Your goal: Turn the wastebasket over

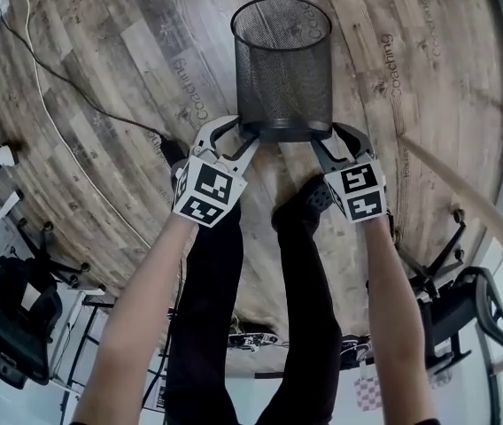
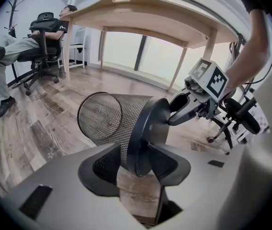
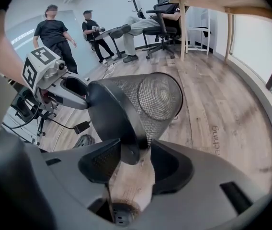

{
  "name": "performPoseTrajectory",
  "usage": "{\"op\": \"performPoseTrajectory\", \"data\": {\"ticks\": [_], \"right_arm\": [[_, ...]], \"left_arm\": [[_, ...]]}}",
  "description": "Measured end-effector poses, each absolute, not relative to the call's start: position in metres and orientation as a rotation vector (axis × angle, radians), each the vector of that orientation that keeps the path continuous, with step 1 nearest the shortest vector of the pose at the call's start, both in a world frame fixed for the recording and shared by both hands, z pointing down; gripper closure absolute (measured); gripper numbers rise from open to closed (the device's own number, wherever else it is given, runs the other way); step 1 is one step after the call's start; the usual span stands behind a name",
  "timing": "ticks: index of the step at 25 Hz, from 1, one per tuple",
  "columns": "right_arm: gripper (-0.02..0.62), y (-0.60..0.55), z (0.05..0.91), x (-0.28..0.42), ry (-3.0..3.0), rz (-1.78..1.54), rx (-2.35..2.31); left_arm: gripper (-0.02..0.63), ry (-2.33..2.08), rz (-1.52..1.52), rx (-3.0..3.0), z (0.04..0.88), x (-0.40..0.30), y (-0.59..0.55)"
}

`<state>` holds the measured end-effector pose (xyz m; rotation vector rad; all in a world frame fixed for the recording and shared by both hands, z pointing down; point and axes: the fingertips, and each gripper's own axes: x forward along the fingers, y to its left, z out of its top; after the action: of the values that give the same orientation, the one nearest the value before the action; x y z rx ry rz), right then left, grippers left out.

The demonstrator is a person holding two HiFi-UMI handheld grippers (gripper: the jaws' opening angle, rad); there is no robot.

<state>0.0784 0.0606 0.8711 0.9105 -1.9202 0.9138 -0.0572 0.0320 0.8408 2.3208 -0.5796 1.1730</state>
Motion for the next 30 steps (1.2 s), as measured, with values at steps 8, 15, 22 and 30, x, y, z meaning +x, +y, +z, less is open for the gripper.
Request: {"op": "performPoseTrajectory", "data": {"ticks": [8, 15, 22, 30], "right_arm": [[0.395, 0.123, 0.937, 0.066, -1.848, 0.921, 0.855], [0.394, 0.147, 0.971, 0.061, -1.805, 0.880, 0.844], [0.387, 0.150, 0.979, 0.064, -1.785, 0.855, 0.830], [0.285, 0.148, 0.923, 0.068, -1.754, 1.202, 1.086]], "left_arm": [[0.437, -0.435, 1.311, 2.286, 0.908, -0.071, 0.107], [0.442, -0.374, 1.382, 2.277, 0.943, -0.078, 0.134], [0.443, -0.327, 1.399, 2.278, 0.955, -0.077, 0.142], [0.454, -0.299, 1.402, 2.258, 0.952, -0.069, 0.145]]}}
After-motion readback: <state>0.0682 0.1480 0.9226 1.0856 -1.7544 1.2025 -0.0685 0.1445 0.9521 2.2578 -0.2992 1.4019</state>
